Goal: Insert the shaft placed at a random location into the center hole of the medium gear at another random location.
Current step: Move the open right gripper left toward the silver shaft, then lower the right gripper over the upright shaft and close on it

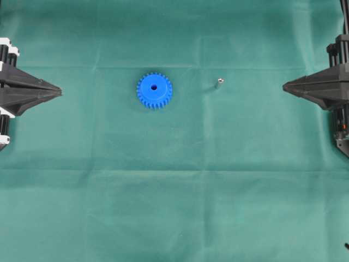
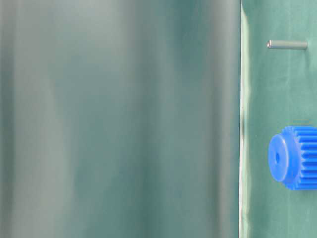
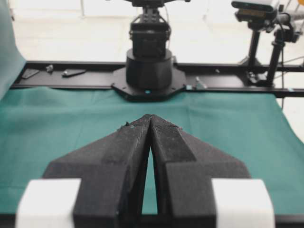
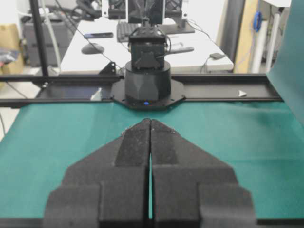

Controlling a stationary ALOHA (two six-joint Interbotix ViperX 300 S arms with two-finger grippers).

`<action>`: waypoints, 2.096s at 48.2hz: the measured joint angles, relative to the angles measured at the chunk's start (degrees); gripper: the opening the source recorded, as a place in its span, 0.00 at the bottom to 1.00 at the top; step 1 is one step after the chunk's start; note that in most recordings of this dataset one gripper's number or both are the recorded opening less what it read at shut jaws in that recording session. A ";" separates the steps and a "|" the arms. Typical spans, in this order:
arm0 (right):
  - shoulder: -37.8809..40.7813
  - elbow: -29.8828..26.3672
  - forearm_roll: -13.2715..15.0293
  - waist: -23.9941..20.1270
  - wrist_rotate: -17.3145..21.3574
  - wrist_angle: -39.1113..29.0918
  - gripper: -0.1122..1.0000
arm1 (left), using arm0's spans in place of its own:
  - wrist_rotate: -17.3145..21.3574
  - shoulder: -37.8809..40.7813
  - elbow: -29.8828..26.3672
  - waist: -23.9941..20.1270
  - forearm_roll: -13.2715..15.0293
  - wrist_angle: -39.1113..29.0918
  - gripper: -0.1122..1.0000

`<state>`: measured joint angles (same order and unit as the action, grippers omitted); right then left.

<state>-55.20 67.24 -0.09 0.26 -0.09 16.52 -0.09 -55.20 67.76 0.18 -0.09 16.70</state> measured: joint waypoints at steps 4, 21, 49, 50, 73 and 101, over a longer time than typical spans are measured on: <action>-0.09 -0.09 0.09 0.00 0.00 0.00 0.11 | 0.00 0.00 -0.35 0.00 -0.35 -0.97 0.10; 2.90 -0.09 0.09 3.25 0.00 -0.79 0.11 | 0.00 -0.09 -0.88 0.00 -0.70 -1.93 0.10; 35.42 0.26 -0.44 11.87 -0.09 12.57 0.86 | -0.18 -0.18 -0.88 0.00 -0.70 -2.72 0.10; 36.91 0.18 -0.53 12.30 -0.09 13.45 0.87 | -0.18 -0.18 -0.97 0.00 -0.70 -2.81 0.10; 54.93 -3.25 -1.41 14.41 -0.09 20.65 0.87 | -0.18 0.00 -0.88 0.00 -0.70 -3.16 0.10; 57.66 -3.43 -1.67 14.68 -0.09 22.15 0.27 | -0.26 -0.09 -0.88 0.00 -0.70 -4.31 0.10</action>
<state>2.46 63.81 -1.76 14.94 -0.18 38.67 -0.35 -55.28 66.88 0.18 -0.79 12.39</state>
